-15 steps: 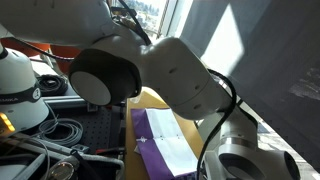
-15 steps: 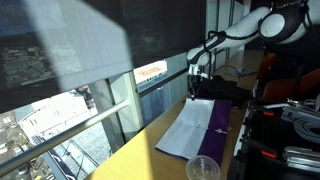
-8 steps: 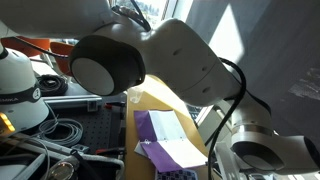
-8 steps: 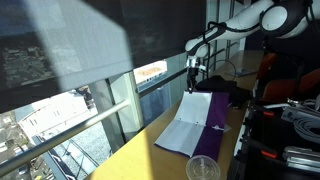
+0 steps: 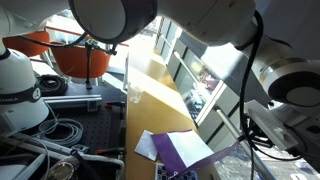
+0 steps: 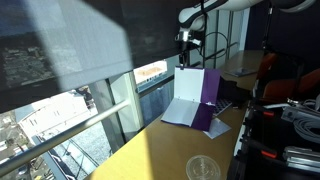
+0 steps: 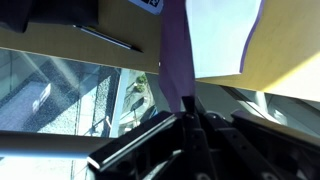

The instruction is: Close the file

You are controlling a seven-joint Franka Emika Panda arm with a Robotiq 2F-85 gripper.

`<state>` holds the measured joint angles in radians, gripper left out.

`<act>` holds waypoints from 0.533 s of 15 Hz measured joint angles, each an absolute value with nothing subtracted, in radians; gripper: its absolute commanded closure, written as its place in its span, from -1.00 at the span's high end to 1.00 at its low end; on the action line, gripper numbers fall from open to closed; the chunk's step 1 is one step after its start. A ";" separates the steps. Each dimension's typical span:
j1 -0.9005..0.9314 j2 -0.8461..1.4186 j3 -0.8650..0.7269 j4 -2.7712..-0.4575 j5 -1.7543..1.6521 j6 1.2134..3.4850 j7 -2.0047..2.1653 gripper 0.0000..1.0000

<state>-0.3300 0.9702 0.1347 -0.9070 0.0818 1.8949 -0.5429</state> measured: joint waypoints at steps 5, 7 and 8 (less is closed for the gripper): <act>-0.287 0.817 0.135 -1.124 0.067 1.998 -0.558 -1.00; -0.281 0.777 0.126 -1.227 0.066 2.051 -0.573 -1.00; -0.278 0.759 0.117 -1.278 0.064 2.082 -0.582 -1.00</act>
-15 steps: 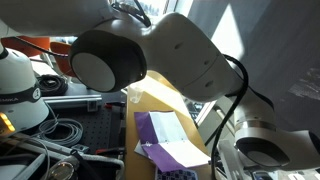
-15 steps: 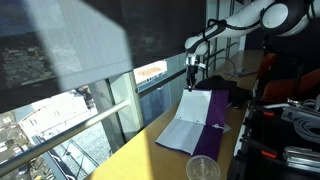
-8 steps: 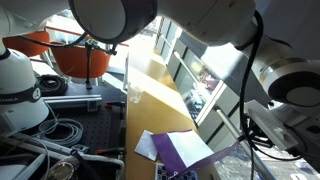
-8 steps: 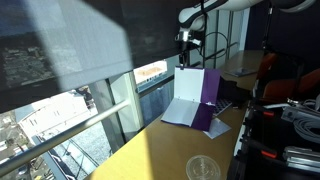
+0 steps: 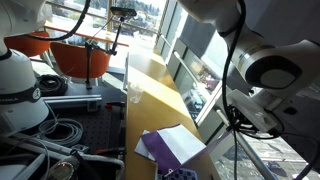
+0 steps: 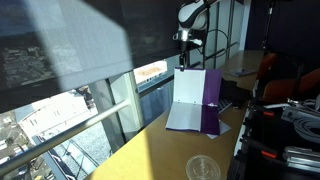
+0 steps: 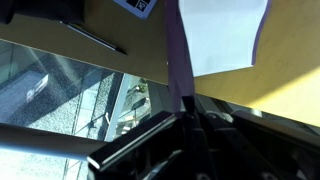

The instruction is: Close the file

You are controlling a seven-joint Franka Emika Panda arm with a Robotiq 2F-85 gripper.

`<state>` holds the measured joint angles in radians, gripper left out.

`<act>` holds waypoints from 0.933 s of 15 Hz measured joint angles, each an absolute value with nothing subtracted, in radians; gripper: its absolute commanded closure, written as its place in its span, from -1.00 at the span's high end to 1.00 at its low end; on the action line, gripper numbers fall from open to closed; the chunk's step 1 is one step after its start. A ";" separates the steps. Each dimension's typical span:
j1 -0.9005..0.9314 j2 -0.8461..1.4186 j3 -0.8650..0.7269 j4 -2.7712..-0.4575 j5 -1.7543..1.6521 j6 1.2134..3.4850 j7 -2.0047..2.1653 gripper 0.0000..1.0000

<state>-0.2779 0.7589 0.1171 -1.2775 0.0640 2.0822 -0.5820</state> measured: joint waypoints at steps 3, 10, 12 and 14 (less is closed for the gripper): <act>-0.270 0.715 0.093 -1.402 0.046 2.171 -0.601 -1.00; -0.205 0.640 0.062 -1.603 -0.021 2.344 -0.566 -0.46; -0.169 0.624 0.060 -1.645 -0.042 2.385 -0.523 -0.20; -0.133 0.620 0.059 -1.677 -0.061 2.422 -0.473 0.10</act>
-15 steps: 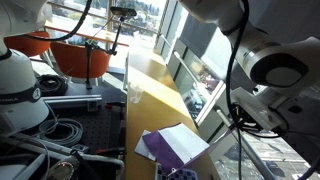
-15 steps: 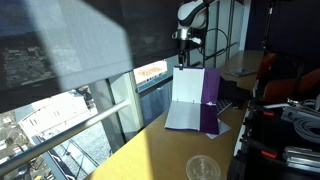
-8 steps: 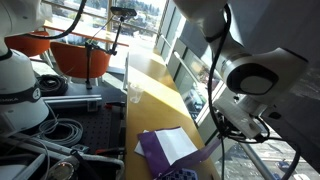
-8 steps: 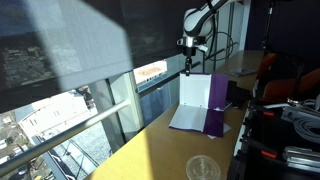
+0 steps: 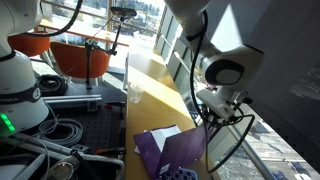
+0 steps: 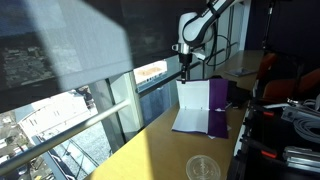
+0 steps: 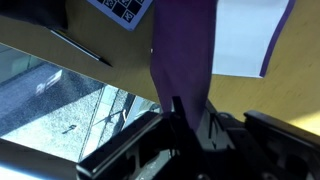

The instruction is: Close the file

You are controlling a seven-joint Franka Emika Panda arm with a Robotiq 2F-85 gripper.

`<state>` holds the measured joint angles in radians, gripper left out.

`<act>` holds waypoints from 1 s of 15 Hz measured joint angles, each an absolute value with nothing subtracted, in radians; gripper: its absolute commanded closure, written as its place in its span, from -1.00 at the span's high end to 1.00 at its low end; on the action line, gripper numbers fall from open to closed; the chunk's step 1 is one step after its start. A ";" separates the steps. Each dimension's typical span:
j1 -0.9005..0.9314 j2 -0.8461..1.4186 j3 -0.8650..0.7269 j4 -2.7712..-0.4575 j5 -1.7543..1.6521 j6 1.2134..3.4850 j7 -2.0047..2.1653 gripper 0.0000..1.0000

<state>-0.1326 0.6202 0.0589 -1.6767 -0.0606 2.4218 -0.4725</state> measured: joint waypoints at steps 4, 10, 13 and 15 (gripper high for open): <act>-0.076 0.620 0.057 -1.710 -0.076 2.450 -0.380 0.70; -0.063 0.566 0.058 -1.760 -0.067 2.450 -0.333 1.00; -0.088 0.487 0.060 -1.849 -0.018 2.446 -0.332 1.00; -0.110 0.424 0.054 -1.930 0.005 2.435 -0.324 1.00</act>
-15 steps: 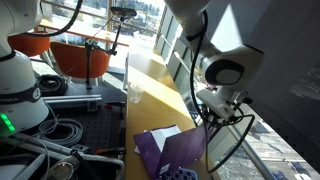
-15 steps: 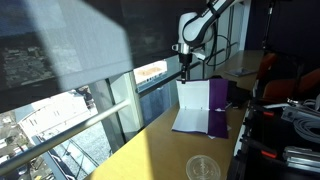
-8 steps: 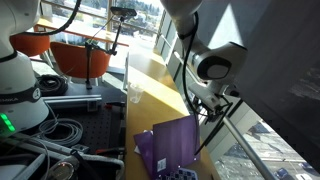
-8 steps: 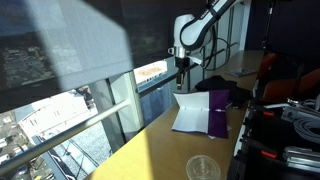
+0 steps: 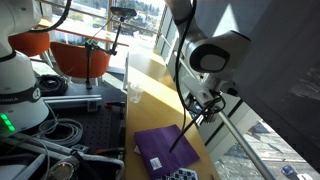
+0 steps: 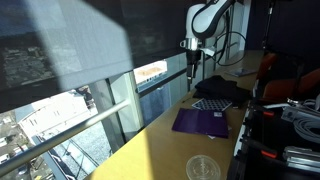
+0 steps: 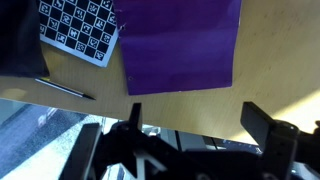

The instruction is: Close the file

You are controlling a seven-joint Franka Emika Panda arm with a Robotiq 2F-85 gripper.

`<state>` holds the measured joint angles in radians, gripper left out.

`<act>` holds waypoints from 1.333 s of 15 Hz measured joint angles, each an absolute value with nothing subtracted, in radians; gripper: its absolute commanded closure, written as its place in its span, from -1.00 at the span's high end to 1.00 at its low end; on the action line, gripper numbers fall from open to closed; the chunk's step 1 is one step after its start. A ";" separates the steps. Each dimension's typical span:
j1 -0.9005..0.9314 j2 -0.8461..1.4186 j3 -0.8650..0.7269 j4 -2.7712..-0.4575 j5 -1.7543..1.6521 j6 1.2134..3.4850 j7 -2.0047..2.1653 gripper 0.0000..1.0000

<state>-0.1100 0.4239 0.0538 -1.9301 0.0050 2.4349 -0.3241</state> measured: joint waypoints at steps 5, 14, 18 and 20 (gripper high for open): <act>-0.134 0.235 0.010 -2.161 0.009 2.427 -0.305 1.00; -0.133 -0.120 -0.044 -2.409 -0.040 2.437 -0.312 1.00; -0.133 -0.164 -0.085 -2.402 -0.040 2.437 -0.334 1.00; -0.133 -0.168 -0.097 -2.393 -0.040 2.436 -0.338 1.00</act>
<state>-0.1326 -0.1681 -0.0973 -2.3926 -0.0396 2.4363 -0.3376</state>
